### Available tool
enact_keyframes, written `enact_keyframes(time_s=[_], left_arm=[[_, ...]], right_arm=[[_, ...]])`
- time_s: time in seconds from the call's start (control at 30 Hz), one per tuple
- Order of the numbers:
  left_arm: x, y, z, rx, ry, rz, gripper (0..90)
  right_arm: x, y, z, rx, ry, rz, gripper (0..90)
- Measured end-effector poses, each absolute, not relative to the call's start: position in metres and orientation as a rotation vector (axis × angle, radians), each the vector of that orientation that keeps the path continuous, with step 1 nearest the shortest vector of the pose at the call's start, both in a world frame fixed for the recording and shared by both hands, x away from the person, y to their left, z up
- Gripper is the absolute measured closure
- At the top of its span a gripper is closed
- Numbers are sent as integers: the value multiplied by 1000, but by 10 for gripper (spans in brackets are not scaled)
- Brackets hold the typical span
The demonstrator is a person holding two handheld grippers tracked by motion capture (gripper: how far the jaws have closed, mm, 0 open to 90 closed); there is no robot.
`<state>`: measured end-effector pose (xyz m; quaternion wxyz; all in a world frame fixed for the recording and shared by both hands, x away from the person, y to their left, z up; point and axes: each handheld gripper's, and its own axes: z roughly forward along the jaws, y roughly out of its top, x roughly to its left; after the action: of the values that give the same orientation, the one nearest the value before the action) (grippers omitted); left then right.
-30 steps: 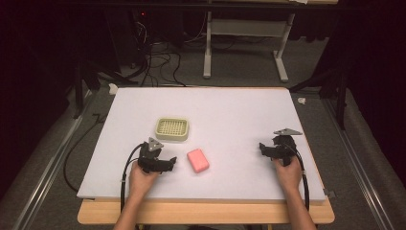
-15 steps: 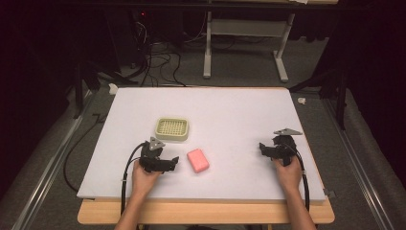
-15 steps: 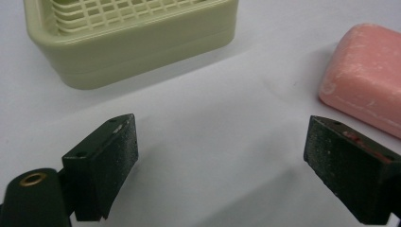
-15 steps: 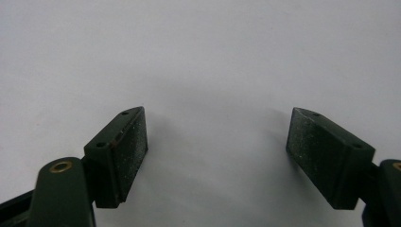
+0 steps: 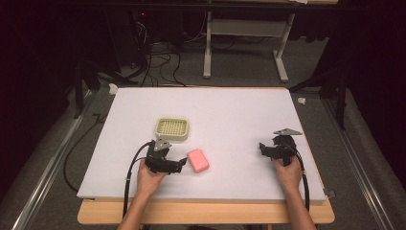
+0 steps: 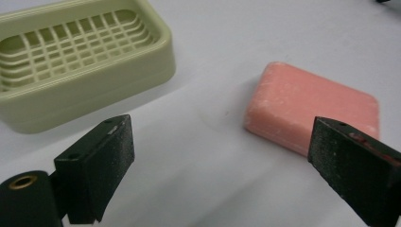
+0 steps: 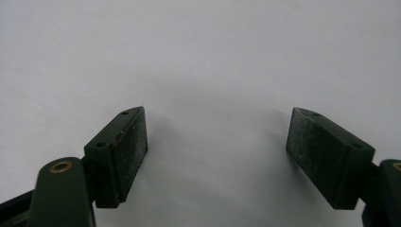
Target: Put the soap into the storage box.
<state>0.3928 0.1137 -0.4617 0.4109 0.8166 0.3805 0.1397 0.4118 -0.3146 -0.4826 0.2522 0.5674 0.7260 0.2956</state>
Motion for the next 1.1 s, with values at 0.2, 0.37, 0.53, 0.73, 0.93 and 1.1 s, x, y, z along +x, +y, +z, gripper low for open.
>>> enact_keyframes(time_s=[0.2,0.37,0.53,0.73,0.93,1.1], left_arm=[[390,105,-461,2066,926,335,87],[388,99,-461,2068,905,314,82],[388,91,-461,2091,883,291,69],[388,80,-461,2105,856,273,57],[389,72,-461,2136,824,267,48],[390,66,-459,2146,802,266,44]], right_arm=[[412,-315,-483,1542,1974,803,218],[412,-315,-483,1542,1974,803,218],[412,-314,-483,1541,1974,802,218],[412,-314,-483,1541,1974,802,219],[412,-315,-483,1542,1975,804,219],[412,-315,-483,1542,1976,804,219]])
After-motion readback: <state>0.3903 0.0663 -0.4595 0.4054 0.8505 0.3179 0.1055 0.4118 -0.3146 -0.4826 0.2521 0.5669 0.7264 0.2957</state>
